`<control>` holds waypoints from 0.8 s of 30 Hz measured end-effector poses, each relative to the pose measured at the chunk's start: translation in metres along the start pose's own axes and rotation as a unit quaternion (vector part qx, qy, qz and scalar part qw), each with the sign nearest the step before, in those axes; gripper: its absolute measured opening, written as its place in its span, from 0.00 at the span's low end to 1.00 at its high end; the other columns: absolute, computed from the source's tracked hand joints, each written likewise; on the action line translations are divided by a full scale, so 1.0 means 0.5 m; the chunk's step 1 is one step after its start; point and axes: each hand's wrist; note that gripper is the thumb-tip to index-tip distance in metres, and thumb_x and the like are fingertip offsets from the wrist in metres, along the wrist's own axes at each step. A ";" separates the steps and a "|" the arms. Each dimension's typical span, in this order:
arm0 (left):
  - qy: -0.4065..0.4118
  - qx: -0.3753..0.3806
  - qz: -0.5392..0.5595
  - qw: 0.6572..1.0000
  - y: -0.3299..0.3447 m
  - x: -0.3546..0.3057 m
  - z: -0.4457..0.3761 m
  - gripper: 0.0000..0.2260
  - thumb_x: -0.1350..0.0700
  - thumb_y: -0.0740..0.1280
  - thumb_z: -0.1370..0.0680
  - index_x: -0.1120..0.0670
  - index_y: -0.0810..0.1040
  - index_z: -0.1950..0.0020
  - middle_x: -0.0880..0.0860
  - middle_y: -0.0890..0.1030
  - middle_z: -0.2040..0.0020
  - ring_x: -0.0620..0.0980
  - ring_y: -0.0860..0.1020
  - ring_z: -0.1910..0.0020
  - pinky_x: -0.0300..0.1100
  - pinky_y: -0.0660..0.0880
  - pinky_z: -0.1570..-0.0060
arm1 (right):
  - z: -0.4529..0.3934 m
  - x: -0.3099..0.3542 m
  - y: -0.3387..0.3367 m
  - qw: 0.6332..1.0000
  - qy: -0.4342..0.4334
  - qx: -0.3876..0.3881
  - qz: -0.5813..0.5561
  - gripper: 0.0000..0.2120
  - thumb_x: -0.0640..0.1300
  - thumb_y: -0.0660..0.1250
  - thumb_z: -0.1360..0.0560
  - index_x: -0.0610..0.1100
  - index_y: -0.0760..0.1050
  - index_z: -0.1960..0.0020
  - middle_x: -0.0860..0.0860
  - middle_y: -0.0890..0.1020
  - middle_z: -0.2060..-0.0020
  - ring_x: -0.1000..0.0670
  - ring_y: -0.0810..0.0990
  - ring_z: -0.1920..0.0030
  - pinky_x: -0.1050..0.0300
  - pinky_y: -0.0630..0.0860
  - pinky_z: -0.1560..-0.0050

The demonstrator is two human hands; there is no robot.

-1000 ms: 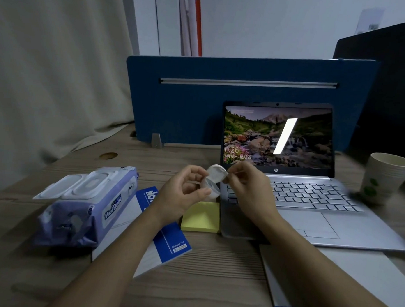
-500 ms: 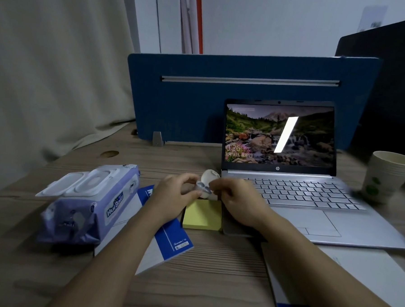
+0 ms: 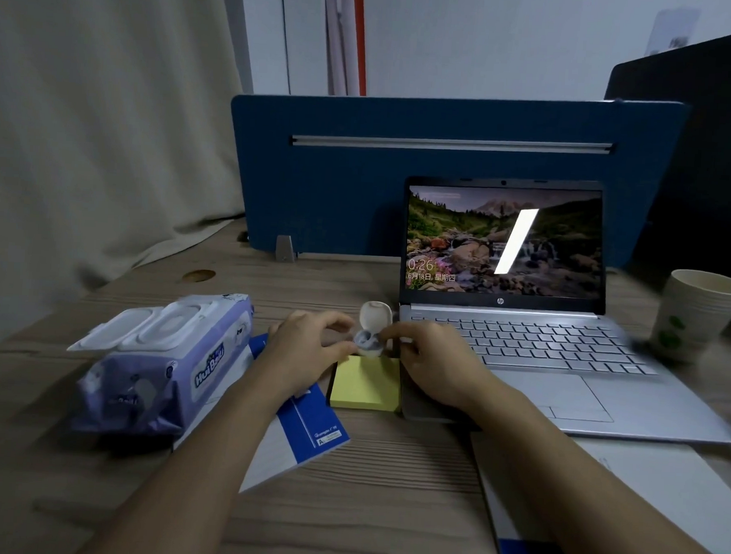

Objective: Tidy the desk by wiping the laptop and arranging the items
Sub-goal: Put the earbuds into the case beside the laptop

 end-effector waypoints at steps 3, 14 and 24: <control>-0.011 0.007 0.020 1.000 -0.021 0.004 0.004 0.18 0.46 0.69 0.25 0.40 0.73 0.35 0.44 0.75 0.37 0.47 0.72 0.38 0.50 0.71 0.39 | -0.001 -0.002 -0.006 0.999 0.004 -0.032 -0.006 0.19 0.36 0.59 0.24 0.47 0.79 0.37 0.46 0.82 0.41 0.45 0.79 0.41 0.57 0.74 0.45; -0.075 0.046 0.045 0.995 -0.044 0.039 0.033 0.24 0.64 0.64 0.23 0.46 0.68 0.30 0.51 0.72 0.33 0.48 0.74 0.41 0.38 0.74 0.62 | 0.009 -0.009 -0.020 0.997 0.022 -0.067 -0.015 0.17 0.36 0.62 0.25 0.44 0.80 0.39 0.49 0.83 0.41 0.48 0.78 0.40 0.64 0.68 0.45; -0.087 -0.037 0.011 0.995 -0.016 0.067 0.015 0.09 0.54 0.65 0.20 0.50 0.76 0.40 0.52 0.77 0.43 0.46 0.75 0.49 0.35 0.67 0.64 | 0.013 -0.006 -0.021 0.997 0.029 -0.065 -0.014 0.17 0.35 0.61 0.26 0.44 0.80 0.41 0.49 0.83 0.42 0.49 0.79 0.41 0.61 0.71 0.45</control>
Point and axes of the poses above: each hand's wrist, its own z-axis away from the middle knuckle, its own y-axis out of the palm, x = y × z
